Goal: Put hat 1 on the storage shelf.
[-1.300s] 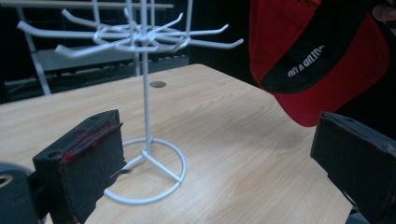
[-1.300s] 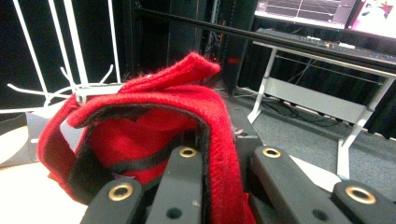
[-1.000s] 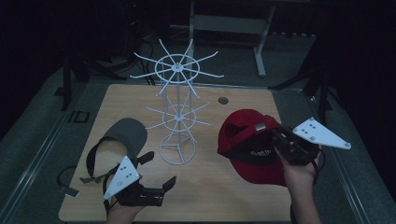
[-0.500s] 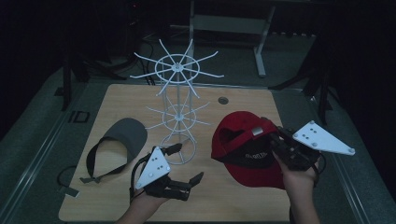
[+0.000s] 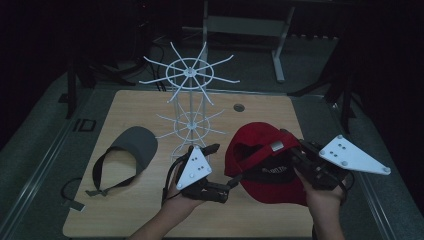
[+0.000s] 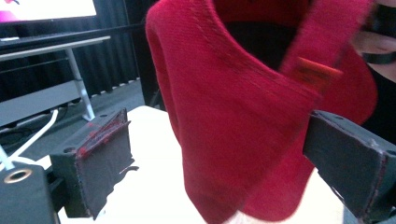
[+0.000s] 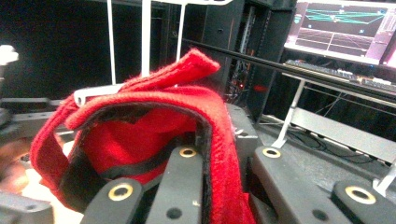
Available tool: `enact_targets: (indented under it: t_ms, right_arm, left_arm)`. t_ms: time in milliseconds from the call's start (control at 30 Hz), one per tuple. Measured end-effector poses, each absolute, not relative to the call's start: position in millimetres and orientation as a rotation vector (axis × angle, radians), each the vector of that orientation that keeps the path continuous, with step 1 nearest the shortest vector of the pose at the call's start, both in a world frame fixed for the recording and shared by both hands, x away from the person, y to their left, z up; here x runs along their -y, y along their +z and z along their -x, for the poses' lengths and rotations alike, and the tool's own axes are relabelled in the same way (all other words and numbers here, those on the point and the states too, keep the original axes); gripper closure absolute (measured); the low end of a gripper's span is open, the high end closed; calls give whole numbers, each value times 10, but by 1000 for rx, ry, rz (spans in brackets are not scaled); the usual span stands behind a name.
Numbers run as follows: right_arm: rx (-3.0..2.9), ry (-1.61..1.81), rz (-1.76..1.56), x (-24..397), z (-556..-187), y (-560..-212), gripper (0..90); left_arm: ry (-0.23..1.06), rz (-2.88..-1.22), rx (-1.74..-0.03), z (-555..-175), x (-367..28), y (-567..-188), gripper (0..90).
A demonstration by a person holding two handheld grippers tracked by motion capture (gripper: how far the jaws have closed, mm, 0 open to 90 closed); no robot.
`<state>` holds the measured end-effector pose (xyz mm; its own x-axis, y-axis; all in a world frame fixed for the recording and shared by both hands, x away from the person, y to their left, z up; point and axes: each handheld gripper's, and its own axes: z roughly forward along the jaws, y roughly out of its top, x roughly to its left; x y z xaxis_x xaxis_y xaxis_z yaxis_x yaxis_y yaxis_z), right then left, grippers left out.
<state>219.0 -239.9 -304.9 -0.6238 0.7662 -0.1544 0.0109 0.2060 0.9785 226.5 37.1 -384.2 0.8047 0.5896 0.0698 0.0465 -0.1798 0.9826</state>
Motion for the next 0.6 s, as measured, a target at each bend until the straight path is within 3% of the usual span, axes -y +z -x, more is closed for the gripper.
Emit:
enact_targets:
  t_ms: [33,333,500,600]
  right_arm:
    - [-1833,1488,-716,2390,-2175,-3042,859]
    - [-1852,1510,-697,2360,-2151,-3044,860]
    - [-1870,1516,-707,2352,-2163,-3091,860]
    - [-1872,1516,-714,2365,-2165,-3126,859]
  left_arm:
    - [525,-1706,-494,-2279,-358,-3834,130]
    - [554,-1696,-487,-2406,-230,-3703,198]
    - [594,-1690,-498,-2420,-196,-3635,505]
    - [601,-1679,-513,-2432,-197,-3600,637]
